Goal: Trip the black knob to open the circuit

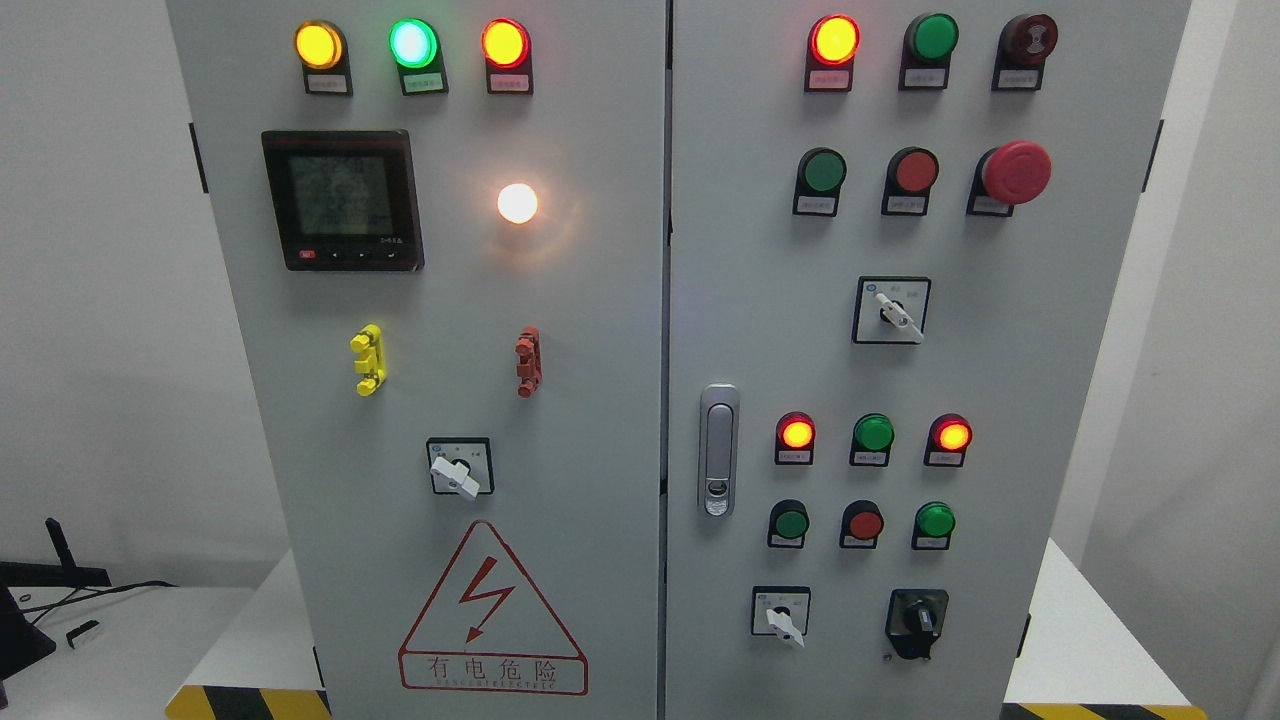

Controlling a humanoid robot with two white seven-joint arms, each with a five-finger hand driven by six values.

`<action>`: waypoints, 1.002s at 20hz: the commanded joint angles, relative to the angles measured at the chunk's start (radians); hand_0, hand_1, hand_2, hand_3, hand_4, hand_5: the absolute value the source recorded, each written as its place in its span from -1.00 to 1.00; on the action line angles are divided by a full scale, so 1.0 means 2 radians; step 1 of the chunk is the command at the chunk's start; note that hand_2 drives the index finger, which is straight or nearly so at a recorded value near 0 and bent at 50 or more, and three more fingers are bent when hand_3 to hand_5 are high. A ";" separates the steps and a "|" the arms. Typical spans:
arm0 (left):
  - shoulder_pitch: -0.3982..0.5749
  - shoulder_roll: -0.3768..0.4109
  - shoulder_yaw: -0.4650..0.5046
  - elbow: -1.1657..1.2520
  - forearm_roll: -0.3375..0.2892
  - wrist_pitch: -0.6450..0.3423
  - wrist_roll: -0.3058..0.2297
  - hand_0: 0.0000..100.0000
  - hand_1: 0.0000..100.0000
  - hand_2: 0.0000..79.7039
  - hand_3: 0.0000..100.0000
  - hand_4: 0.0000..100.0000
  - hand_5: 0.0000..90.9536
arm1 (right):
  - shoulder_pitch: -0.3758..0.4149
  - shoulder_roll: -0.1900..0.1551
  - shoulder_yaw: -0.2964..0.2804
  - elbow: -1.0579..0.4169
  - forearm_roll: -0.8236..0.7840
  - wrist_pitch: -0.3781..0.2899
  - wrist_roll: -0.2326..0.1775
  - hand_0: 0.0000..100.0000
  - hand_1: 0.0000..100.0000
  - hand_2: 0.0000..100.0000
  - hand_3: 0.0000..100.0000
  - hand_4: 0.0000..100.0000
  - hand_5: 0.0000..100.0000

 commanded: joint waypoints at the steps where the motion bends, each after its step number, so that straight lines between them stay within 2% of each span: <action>1: 0.000 0.001 0.000 0.000 0.002 0.000 0.000 -0.76 -0.22 -1.00 -1.00 -1.00 -1.00 | 0.004 -0.002 0.000 0.000 0.000 0.000 0.000 -0.12 -0.45 -1.00 -1.00 -1.00 -1.00; 9: 0.000 0.000 0.000 0.000 0.002 0.000 0.000 -0.76 -0.22 -1.00 -1.00 -1.00 -1.00 | 0.004 -0.002 0.000 -0.009 0.000 -0.003 0.000 -0.12 -0.44 -1.00 -1.00 -1.00 -1.00; 12: 0.000 0.000 0.000 0.000 0.002 0.000 0.000 -0.76 -0.22 -1.00 -1.00 -1.00 -1.00 | 0.005 -0.002 0.000 -0.012 0.000 -0.004 0.000 -0.12 -0.44 -1.00 -1.00 -0.99 -0.93; 18: 0.000 0.000 0.000 0.000 0.002 0.000 0.000 -0.76 -0.22 -1.00 -1.00 -1.00 -1.00 | 0.032 -0.008 0.003 -0.080 0.001 -0.003 -0.003 -0.12 -0.42 -1.00 -0.99 -0.77 -0.74; 20: 0.000 0.000 0.000 -0.001 0.002 0.000 0.000 -0.76 -0.22 -1.00 -1.00 -1.00 -1.00 | 0.044 -0.008 0.006 -0.105 0.001 -0.006 -0.006 -0.11 -0.40 -1.00 -0.93 -0.68 -0.71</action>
